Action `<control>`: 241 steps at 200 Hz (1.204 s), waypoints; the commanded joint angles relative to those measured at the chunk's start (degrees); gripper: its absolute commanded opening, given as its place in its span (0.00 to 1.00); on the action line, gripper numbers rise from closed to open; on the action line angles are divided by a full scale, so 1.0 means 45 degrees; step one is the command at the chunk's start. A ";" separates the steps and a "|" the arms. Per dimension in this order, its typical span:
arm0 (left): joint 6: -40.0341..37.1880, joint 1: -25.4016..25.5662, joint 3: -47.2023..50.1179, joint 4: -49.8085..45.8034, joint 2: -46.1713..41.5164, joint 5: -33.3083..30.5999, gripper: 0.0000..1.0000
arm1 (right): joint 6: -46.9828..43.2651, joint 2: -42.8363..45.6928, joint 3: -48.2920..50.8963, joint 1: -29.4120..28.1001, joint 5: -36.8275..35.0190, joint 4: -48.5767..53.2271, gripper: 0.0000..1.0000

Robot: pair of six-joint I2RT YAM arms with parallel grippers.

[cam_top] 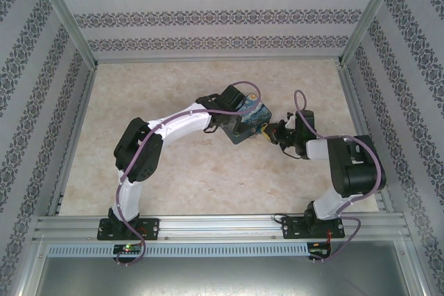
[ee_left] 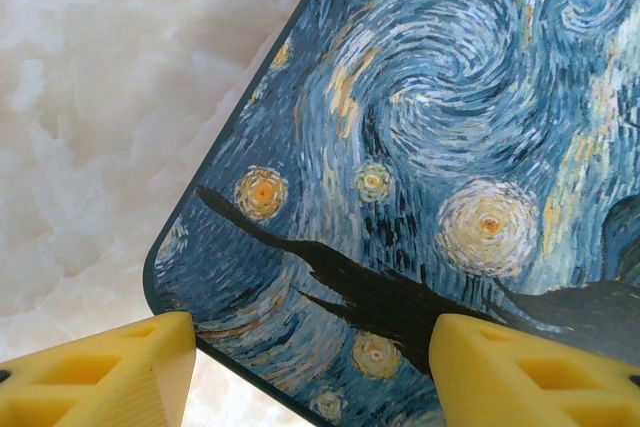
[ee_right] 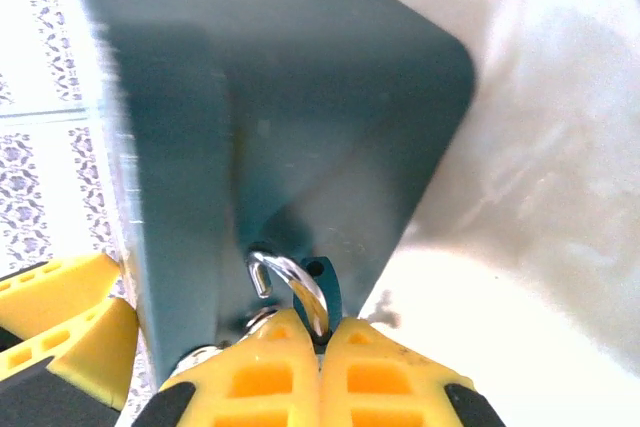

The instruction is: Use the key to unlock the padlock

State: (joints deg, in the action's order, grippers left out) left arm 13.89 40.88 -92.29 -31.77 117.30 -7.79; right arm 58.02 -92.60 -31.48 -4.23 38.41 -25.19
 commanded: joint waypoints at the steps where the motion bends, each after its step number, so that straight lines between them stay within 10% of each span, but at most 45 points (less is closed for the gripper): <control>1: -0.0626 -0.0101 0.1061 -0.3480 0.1780 -0.0612 0.64 | -0.1409 0.0495 -0.0425 0.0133 -0.0437 0.2159 0.00; 131: -0.0273 -0.0120 0.0553 -0.3434 0.0107 0.0759 0.85 | -0.1183 0.5941 0.3354 0.0216 -0.1359 0.5375 0.00; 241: 0.1520 -0.1501 0.2644 -0.2558 -0.6692 0.0198 1.00 | -0.1912 1.0255 0.1378 0.1047 -0.2450 1.0474 0.98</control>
State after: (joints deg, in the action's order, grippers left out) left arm 17.15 36.71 -83.53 -43.05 94.52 -3.92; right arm 50.54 -47.57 -20.10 -0.08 28.99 17.78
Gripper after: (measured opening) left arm 0.996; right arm 0.933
